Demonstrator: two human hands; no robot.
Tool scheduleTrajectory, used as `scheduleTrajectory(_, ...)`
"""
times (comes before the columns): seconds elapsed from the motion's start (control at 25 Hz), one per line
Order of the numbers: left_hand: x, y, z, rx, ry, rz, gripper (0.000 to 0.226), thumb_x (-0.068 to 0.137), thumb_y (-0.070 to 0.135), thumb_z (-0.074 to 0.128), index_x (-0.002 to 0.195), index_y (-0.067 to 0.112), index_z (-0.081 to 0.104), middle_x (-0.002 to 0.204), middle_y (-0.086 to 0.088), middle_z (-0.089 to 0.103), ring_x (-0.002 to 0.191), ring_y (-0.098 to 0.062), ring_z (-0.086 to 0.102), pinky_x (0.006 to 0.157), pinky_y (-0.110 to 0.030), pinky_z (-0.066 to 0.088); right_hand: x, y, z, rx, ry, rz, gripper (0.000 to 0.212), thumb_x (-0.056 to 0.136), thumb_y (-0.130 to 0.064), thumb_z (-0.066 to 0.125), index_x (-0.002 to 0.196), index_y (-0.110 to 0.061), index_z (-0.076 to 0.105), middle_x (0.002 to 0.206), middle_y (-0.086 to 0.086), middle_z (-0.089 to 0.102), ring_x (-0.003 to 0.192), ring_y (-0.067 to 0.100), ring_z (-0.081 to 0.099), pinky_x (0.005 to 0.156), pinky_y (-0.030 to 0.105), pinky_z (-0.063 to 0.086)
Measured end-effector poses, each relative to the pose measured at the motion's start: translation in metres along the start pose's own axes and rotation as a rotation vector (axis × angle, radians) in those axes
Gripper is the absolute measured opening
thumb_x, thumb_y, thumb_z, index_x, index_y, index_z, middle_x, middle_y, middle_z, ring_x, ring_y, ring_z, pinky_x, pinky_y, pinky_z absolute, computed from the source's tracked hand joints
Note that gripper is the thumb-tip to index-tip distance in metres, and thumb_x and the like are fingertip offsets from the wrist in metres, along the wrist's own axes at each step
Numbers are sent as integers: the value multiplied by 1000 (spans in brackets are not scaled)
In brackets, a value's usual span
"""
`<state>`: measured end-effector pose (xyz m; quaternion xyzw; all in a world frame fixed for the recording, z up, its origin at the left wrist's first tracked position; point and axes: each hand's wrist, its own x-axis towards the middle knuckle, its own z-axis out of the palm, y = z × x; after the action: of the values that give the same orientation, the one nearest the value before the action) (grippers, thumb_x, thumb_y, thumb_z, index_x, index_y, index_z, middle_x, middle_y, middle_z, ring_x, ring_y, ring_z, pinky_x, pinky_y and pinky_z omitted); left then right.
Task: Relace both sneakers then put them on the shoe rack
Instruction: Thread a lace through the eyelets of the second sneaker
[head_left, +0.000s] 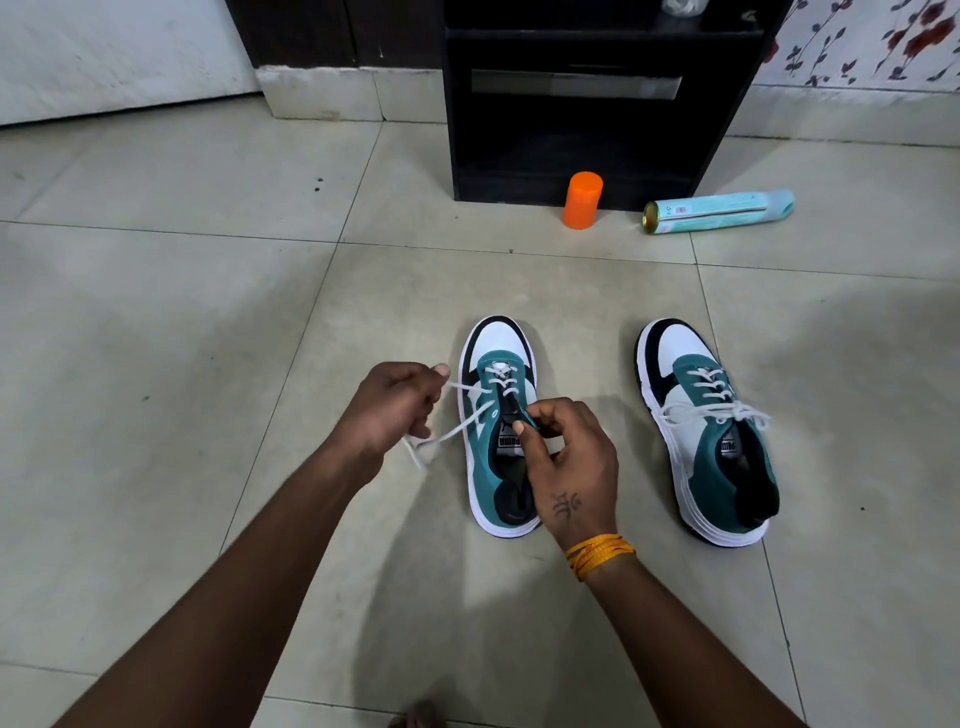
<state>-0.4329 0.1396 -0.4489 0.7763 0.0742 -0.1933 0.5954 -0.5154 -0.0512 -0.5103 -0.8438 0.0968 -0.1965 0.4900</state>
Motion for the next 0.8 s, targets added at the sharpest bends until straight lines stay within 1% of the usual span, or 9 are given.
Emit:
scheduleTrajectory(0.08,-9,20,-10,-4,-34,7,43,102,32,63,64,13,56,55,1,30,50,-16,27,49,-26,33,2,-2,-2,7,-34,42,13,88,-24,78,96,-26,69,94,-14,65,90,8,64,75,43,57)
scheduleTrajectory(0.2,-27,46,-18,-23,-94,14,40,102,32,61,69,11,60,57,0,26,53,-17,23,51,-28,25,10,-18,-4,-30,-45,100,10,84,-36,73,91,-30,70,92,-15,67,94,8,62,80,42,56)
scheduleTrajectory(0.32,-43,65,-16,-23,-154,25,39,102,31,59,69,11,59,58,-1,23,55,-19,18,54,-31,21,22,-58,-8,-129,-25,-116,17,90,-32,66,106,-28,69,94,-13,68,92,13,61,78,37,53)
scheduleTrajectory(0.4,-52,75,-14,-23,-181,28,42,102,30,59,65,11,55,58,-2,19,54,-20,15,54,-33,18,30,-87,-7,-43,-98,-233,18,95,-24,66,113,-24,68,86,-12,64,78,10,60,69,31,49)
scheduleTrajectory(0.48,-58,84,-13,-40,-204,45,42,102,29,59,64,12,51,58,-2,16,55,-21,11,54,-34,16,34,-102,-1,-29,-133,-345,5,99,-19,63,100,-22,68,75,-15,51,66,8,48,60,32,43)
scheduleTrajectory(0.52,-60,87,-13,-59,-210,52,42,101,29,58,64,12,50,58,-2,15,55,-22,10,54,-33,15,35,-103,2,-34,-133,-350,11,101,-20,61,90,-23,64,70,-15,44,64,7,43,57,33,39)
scheduleTrajectory(0.64,-58,88,-16,-86,-194,21,39,101,26,57,65,12,51,57,-1,15,57,-22,8,54,-32,14,38,-83,10,-244,-259,-183,28,102,-31,60,76,-30,49,59,-9,42,61,15,47,56,32,29)
scheduleTrajectory(0.72,-55,83,-16,-67,-174,-24,38,100,26,55,64,13,52,57,0,16,57,-21,9,53,-31,15,35,-74,11,-378,-364,-108,17,100,-35,60,85,-27,61,65,-2,56,71,24,58,59,30,30)
scheduleTrajectory(0.8,-54,77,-13,-48,-170,-53,38,100,26,54,63,14,52,56,0,17,55,-20,12,53,-30,17,34,-81,7,-243,-318,-130,13,98,-32,62,109,-27,67,64,-5,55,63,14,53,58,31,34)
